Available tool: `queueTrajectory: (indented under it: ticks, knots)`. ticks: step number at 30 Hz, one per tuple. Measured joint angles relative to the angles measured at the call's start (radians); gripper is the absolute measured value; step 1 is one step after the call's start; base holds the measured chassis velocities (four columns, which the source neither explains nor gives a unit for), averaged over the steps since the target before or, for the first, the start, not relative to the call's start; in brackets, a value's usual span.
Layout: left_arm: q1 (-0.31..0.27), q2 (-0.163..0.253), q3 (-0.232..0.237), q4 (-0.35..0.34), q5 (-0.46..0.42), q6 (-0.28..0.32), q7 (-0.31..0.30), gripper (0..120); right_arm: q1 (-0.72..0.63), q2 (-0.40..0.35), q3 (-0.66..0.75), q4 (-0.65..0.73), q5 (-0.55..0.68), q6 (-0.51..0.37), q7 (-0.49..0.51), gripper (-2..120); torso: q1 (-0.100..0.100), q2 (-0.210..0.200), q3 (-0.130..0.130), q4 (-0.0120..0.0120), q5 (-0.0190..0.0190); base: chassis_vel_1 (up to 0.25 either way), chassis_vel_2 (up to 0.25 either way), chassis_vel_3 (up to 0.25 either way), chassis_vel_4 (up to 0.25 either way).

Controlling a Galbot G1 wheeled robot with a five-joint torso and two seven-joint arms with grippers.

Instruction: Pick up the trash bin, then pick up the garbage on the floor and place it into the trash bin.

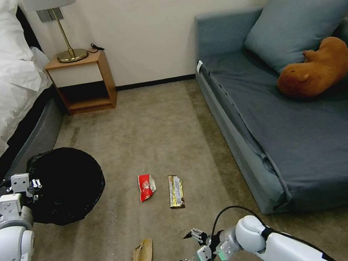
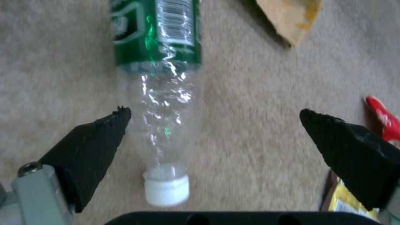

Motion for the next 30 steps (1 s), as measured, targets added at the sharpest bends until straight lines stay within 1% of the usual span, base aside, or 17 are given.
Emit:
queueTrajectory:
  ticks: [5,7,8,10,11,13,14,15,16,18,21,23,24,26,27,29,30]
  knots:
    - [-0.002,0.001,-0.002,0.008,-0.004,-0.004,0.001,5,-0.01,0.048,0.006,-0.033,-0.04,0.025,0.003,99,0.0,0.0,0.0,0.0,0.0,0.0,0.0,0.0,0.0]
    - [-0.007,0.004,-0.002,0.014,-0.006,-0.005,0.002,5,-0.014,0.074,0.013,-0.053,-0.057,0.036,0.003,93,0.0,0.0,0.0,0.0,0.0001,0.0,0.0,0.0,0.0]
    - [-0.007,0.004,-0.002,0.014,-0.006,-0.005,0.002,5,-0.014,0.074,0.013,-0.053,-0.057,0.036,0.003,93,0.0,0.0,0.0,0.0,0.0001,0.0,0.0,0.0,0.0]
    - [-0.011,0.006,0.0,0.02,-0.007,-0.008,0.002,5,-0.012,0.092,0.018,-0.067,-0.063,0.044,0.0,83,0.0,0.0,0.0,-0.0001,0.0,0.0,0.0,0.0,0.0]
    - [-0.011,0.006,0.0,0.02,-0.007,-0.008,0.002,5,-0.012,0.092,0.018,-0.067,-0.063,0.044,0.0,83,0.0,0.0,0.0,-0.0001,0.0,0.0,0.0,0.0,0.0]
    - [-0.015,0.008,0.001,0.028,-0.011,-0.011,0.002,5,-0.004,0.106,0.025,-0.091,-0.069,0.056,-0.007,71,0.0,0.0,0.0,0.0,0.0,0.0,0.0,0.0,0.0]
    - [-0.015,0.008,0.001,0.028,-0.011,-0.011,0.002,5,-0.004,0.106,0.025,-0.091,-0.069,0.056,-0.007,71,0.0,0.0,0.0,0.0,0.0,0.0,0.0,0.0,0.0]
    - [-0.016,0.01,0.001,0.031,-0.013,-0.012,0.002,5,-0.003,0.111,0.028,-0.1,-0.069,0.059,-0.009,67,0.0,0.0,0.0,-0.0001,0.0001,0.0,0.0,0.0,0.0]
    - [-0.016,0.01,0.001,0.031,-0.013,-0.012,0.002,5,-0.003,0.111,0.028,-0.1,-0.069,0.059,-0.009,67,0.0,0.0,0.0,-0.0001,0.0001,0.0,0.0,0.0,0.0]
    - [-0.021,0.017,-0.001,0.044,-0.019,-0.016,0.002,5,-0.001,0.118,0.033,-0.125,-0.07,0.064,-0.011,53,0.0,0.0,0.0,-0.0002,0.0,0.0,0.0,0.0,0.0]
    - [-0.022,0.019,-0.002,0.048,-0.02,-0.016,0.002,5,-0.001,0.122,0.036,-0.133,-0.07,0.066,-0.011,48,0.0,0.0,0.0,-0.0002,0.0001,0.0,0.0,0.0,0.0]
    - [-0.024,0.023,-0.002,0.058,-0.022,-0.019,0.003,5,-0.001,0.129,0.043,-0.148,-0.066,0.073,-0.009,36,0.0,0.0,0.0,-0.0001,0.0001,0.0,0.0,0.0,0.0]
    - [-0.024,0.023,-0.002,0.058,-0.022,-0.019,0.003,5,-0.001,0.129,0.043,-0.148,-0.066,0.073,-0.009,36,0.0,0.0,0.0,-0.0001,0.0001,0.0,0.0,0.0,0.0]
    - [-0.026,0.024,-0.002,0.059,-0.023,-0.02,0.003,5,0.004,0.129,0.049,-0.151,-0.061,0.075,-0.009,25,0.0,0.0,0.0,-0.0001,0.0002,0.0,0.0,0.0,0.0]
    - [-0.026,0.024,-0.002,0.059,-0.023,-0.02,0.003,5,0.004,0.129,0.049,-0.151,-0.061,0.075,-0.009,25,0.0,0.0,0.0,-0.0001,0.0002,0.0,0.0,0.0,0.0]
    - [-0.027,0.026,-0.001,0.06,-0.024,-0.02,0.004,5,0.018,0.118,0.057,-0.138,-0.045,0.073,-0.012,18,0.0,0.0,0.0,-0.0001,0.0001,0.0,0.0,0.0,0.0]
    - [-0.027,0.026,-0.001,0.06,-0.024,-0.02,0.004,5,0.018,0.118,0.057,-0.138,-0.045,0.073,-0.012,18,0.0,0.0,0.0,-0.0001,0.0001,0.0,0.0,0.0,0.0]
